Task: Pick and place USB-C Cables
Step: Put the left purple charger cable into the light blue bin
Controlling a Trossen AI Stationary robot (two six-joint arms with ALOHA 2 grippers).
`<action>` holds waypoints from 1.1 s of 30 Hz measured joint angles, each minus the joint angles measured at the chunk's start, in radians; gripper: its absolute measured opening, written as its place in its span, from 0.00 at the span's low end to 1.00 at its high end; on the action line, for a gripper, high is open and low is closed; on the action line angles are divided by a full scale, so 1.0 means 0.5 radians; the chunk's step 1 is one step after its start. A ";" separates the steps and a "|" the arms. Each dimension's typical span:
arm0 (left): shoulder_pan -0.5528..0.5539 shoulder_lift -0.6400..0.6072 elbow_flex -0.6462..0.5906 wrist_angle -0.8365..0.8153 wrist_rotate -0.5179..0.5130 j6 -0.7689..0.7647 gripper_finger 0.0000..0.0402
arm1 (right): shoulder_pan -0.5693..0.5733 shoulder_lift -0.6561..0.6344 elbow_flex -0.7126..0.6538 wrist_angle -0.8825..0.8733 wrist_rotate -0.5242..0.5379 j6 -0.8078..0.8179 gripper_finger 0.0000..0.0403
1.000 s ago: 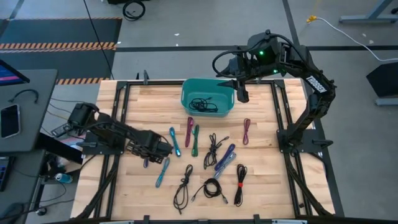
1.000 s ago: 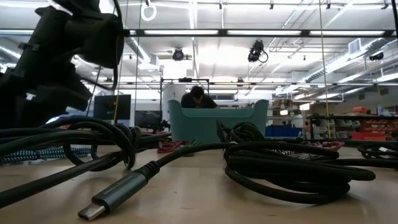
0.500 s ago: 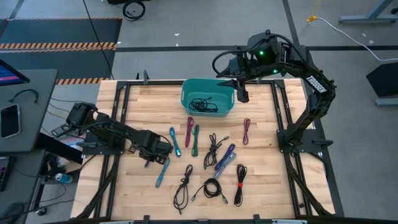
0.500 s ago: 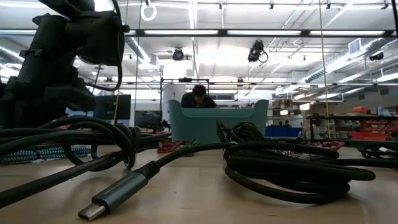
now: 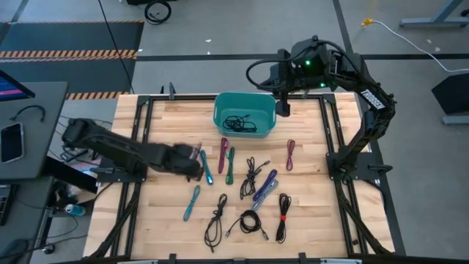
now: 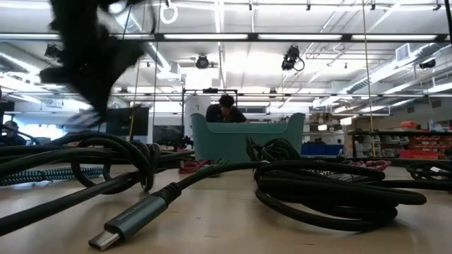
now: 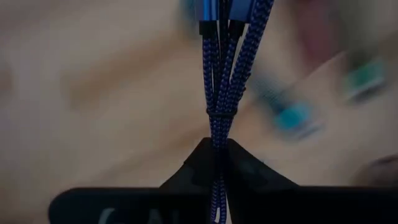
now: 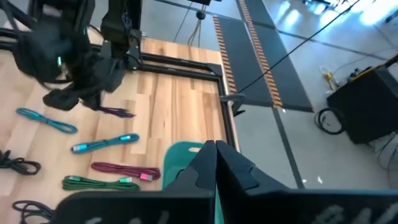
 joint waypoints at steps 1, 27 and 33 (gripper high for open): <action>0.000 -0.063 0.052 -0.004 -0.124 0.048 0.05 | 0.000 0.000 0.000 -0.012 -0.001 0.019 0.01; -0.014 -0.433 0.796 0.453 -0.732 1.685 0.05 | 0.024 0.007 -1.008 1.851 -1.046 0.291 0.01; -0.014 -0.433 0.797 0.456 -0.731 1.684 0.05 | 0.026 0.008 -1.015 1.746 -0.999 0.392 0.14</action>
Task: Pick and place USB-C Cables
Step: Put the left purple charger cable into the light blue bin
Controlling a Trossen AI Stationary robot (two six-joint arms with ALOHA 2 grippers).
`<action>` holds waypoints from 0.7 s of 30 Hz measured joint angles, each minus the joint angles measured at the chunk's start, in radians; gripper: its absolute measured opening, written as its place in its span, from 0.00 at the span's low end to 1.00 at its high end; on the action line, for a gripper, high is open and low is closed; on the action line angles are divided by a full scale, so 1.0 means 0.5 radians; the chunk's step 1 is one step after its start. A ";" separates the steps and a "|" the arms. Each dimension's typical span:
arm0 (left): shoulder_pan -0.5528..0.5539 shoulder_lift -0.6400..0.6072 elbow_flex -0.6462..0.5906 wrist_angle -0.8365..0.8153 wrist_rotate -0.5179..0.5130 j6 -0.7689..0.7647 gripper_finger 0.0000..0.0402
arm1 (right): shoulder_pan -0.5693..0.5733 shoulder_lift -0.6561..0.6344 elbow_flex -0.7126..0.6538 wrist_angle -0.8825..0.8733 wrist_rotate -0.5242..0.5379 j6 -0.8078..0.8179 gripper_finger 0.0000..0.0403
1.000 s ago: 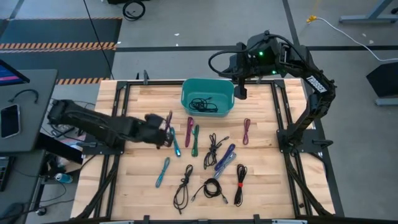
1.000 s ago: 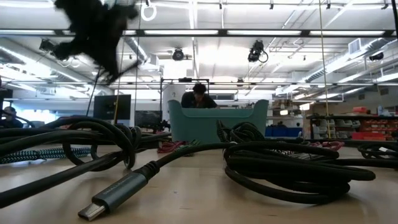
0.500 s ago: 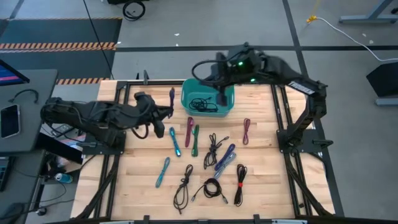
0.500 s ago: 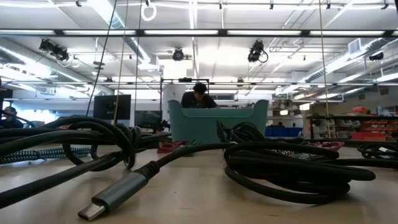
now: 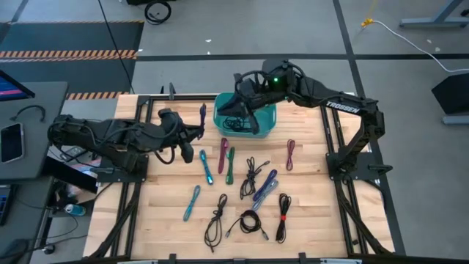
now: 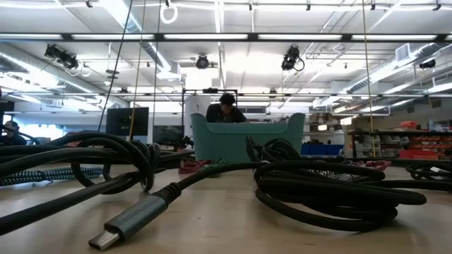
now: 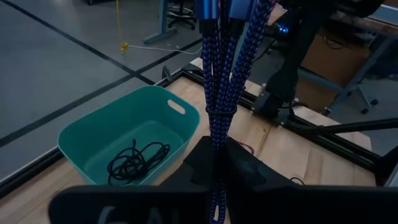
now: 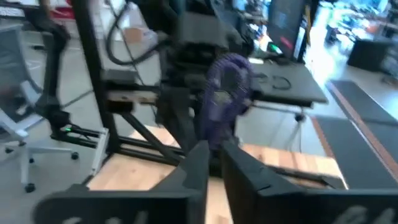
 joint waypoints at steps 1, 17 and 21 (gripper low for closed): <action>0.000 0.000 0.000 0.002 0.001 0.000 0.05 | 0.005 0.000 0.000 -0.017 0.055 0.002 0.18; 0.015 -0.001 0.000 0.030 0.052 -0.014 0.05 | 0.127 0.105 0.000 0.038 0.266 0.107 0.61; 0.016 -0.002 0.002 0.044 0.052 0.001 0.05 | 0.158 0.183 -0.002 0.176 0.246 0.105 0.61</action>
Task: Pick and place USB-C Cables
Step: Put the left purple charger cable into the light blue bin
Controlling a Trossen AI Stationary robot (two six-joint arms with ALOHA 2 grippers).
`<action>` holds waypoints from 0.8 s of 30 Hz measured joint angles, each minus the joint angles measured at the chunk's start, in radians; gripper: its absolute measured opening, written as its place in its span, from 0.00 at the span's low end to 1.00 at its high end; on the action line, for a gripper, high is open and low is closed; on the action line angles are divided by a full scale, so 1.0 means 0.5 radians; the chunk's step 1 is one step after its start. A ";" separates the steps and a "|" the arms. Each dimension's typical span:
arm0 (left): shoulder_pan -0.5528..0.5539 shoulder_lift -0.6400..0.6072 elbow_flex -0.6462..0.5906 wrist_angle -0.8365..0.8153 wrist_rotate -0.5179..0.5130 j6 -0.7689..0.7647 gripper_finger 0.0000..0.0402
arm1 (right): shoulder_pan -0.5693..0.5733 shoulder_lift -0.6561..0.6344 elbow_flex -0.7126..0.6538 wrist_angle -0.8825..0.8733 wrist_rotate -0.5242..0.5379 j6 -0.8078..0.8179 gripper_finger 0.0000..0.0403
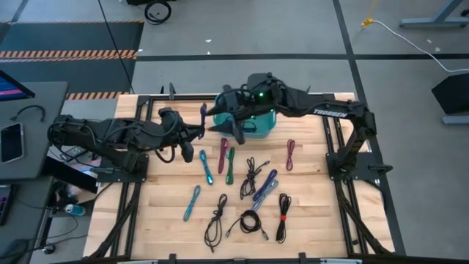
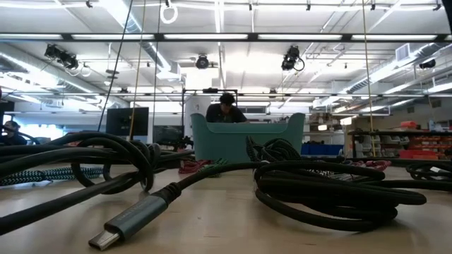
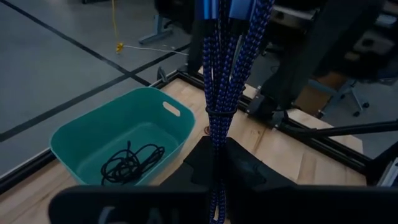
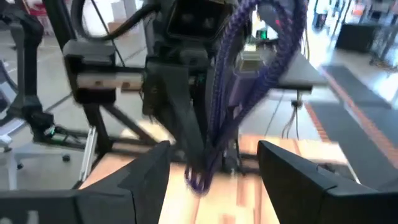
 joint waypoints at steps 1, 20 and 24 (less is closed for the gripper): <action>0.000 0.000 0.000 0.000 0.000 0.000 0.05 | 0.001 0.015 0.000 0.029 -0.004 0.001 0.61; -0.002 0.001 0.000 0.007 0.012 0.007 0.05 | -0.005 0.077 0.002 0.284 -0.155 0.051 0.14; -0.002 0.001 0.000 0.016 0.011 0.006 0.05 | -0.017 0.076 0.002 0.281 -0.166 0.036 0.06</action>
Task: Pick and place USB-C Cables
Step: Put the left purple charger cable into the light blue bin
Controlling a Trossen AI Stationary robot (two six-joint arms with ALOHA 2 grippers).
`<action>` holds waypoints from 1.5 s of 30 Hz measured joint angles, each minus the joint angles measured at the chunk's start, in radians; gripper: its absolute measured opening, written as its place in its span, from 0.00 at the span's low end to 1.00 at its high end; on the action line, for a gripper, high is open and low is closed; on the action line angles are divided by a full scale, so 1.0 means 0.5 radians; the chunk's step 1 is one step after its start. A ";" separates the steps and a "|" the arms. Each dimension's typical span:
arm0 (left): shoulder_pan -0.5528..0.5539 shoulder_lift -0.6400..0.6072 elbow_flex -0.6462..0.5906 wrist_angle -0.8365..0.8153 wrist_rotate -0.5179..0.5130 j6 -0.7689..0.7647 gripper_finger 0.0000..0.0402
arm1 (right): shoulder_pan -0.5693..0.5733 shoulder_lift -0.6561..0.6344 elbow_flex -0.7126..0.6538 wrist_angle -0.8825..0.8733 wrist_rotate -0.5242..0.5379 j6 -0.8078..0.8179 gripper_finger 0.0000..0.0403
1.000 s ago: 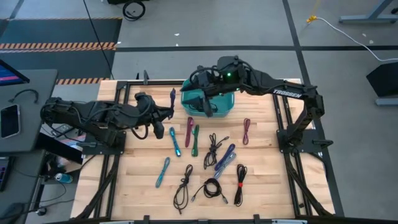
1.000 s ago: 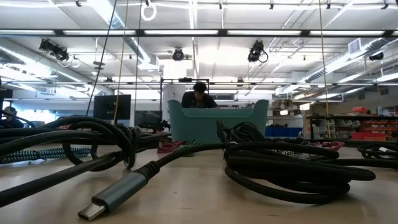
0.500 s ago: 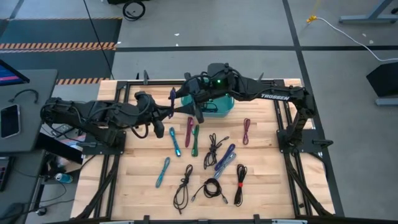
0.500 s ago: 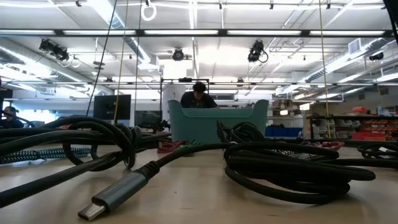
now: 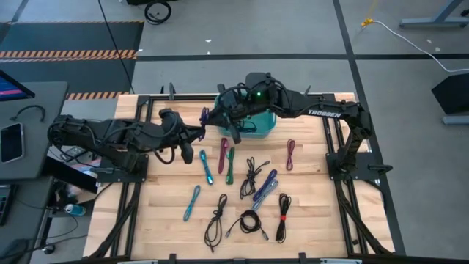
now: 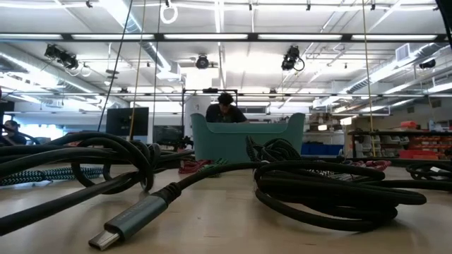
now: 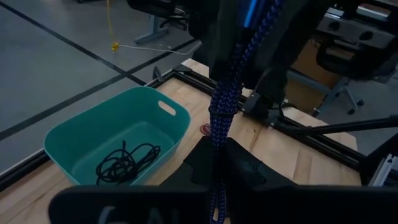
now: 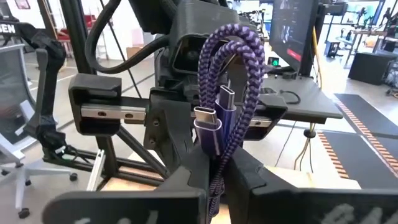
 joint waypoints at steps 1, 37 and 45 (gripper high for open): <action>0.000 0.000 0.000 0.003 -0.001 -0.001 0.05 | -0.001 0.000 0.000 -0.001 0.000 0.002 0.06; -0.079 -0.001 0.001 0.180 0.079 0.199 0.54 | -0.818 0.053 0.000 -1.446 0.227 -0.497 0.06; -0.079 -0.001 0.001 0.175 0.079 0.186 0.54 | -0.822 0.355 -0.001 -1.695 0.240 -0.625 0.06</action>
